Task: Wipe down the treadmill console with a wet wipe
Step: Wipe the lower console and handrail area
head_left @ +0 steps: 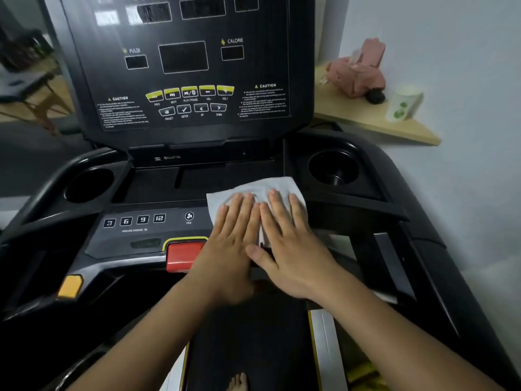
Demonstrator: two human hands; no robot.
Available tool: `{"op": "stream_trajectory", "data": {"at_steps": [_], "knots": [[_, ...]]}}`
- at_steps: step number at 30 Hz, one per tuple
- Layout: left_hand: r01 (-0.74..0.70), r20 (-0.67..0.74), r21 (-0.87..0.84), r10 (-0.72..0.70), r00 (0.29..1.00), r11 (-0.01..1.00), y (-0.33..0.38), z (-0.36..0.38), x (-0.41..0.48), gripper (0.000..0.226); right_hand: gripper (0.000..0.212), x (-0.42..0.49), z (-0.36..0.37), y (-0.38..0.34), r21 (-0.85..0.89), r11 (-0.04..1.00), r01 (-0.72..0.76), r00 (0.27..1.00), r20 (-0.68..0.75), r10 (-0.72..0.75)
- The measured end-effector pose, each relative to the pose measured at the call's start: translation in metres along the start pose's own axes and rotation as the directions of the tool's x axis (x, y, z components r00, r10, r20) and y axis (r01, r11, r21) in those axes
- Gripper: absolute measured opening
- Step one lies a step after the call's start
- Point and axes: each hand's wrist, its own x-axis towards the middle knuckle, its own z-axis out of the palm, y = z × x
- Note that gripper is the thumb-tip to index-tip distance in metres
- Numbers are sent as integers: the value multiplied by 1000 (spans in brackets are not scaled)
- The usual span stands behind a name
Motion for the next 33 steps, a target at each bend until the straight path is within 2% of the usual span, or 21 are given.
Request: {"op": "stream_trajectory", "data": {"at_steps": [6, 9, 14, 19, 23, 29, 33], "knots": [[-88, -56, -31, 86, 995, 996, 24, 7, -46, 102, 85, -57, 17, -5, -7, 1000, -8, 1000, 29, 9], [-76, -31, 28, 77, 997, 997, 13, 7, -29, 103, 86, -41, 13, -2, 47, 998, -32, 998, 62, 29], [3, 7, 17, -3, 1000, 1000, 0, 0, 2, 114, 84, -5, 3, 1, 44, 998, -33, 999, 4, 33], [-62, 14, 1, 62, 998, 998, 6, 0, -34, 112, 82, -40, 9, -6, 50, 998, -44, 997, 59, 41], [-55, 76, -29, 57, 995, 998, 6, -2, -42, 113, 77, -49, 11, -6, 54, 998, -41, 995, 89, 36], [51, 80, -103, -43, 996, 993, -10, -12, -3, 91, 63, -6, 6, 3, 199, 979, -37, 999, -20, 42], [30, 43, -182, -22, 999, 983, -11, -15, -16, 71, 54, -16, 13, 4, 208, 978, -17, 994, -101, 39]]}}
